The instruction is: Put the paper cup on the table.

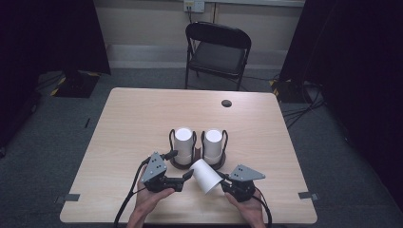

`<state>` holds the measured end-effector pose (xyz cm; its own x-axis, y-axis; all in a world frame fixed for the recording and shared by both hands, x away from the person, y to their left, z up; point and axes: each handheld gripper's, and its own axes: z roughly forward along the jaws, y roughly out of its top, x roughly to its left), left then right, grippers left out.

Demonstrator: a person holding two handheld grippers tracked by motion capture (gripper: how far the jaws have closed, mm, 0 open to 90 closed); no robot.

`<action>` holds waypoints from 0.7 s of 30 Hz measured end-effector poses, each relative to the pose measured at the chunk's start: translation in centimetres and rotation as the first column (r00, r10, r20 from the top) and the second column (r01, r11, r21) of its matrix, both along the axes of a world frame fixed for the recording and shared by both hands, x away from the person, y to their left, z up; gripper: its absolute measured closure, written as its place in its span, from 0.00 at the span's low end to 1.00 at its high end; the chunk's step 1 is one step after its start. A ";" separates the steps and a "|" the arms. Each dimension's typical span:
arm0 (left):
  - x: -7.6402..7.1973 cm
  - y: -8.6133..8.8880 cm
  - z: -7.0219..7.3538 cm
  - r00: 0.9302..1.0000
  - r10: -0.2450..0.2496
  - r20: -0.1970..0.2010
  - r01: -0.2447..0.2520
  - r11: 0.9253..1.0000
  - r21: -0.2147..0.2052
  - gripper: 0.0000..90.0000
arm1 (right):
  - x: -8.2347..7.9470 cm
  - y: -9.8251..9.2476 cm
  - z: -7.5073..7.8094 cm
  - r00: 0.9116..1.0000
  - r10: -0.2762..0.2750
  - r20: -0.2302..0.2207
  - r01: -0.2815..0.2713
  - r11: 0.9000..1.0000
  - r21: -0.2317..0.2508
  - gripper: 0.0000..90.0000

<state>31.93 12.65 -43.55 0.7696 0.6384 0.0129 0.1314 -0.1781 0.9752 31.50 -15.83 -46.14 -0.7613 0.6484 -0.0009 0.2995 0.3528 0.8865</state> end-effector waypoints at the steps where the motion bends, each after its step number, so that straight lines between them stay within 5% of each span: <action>1: 0.0 0.0 -0.1 1.000 -0.009 0.000 0.009 1.000 0.004 0.18 | 0.0 0.0 0.1 1.000 0.007 -0.003 -0.007 1.000 -0.010 0.94; 12: -0.6 -0.1 -0.4 0.994 -0.105 0.040 0.101 0.991 0.089 0.18 | 0.6 0.1 0.5 0.995 0.058 -0.077 -0.065 0.994 -0.091 0.94; 19: -1.1 -1.1 -1.0 0.980 -0.192 0.054 0.183 0.972 0.151 0.21 | 1.2 0.1 1.0 0.983 0.105 -0.149 -0.125 0.984 -0.129 0.94; 21: -1.3 -1.3 -1.1 0.975 -0.216 0.059 0.202 0.961 0.191 0.21 | 1.4 0.0 1.1 0.978 0.116 -0.174 -0.140 0.982 -0.131 0.94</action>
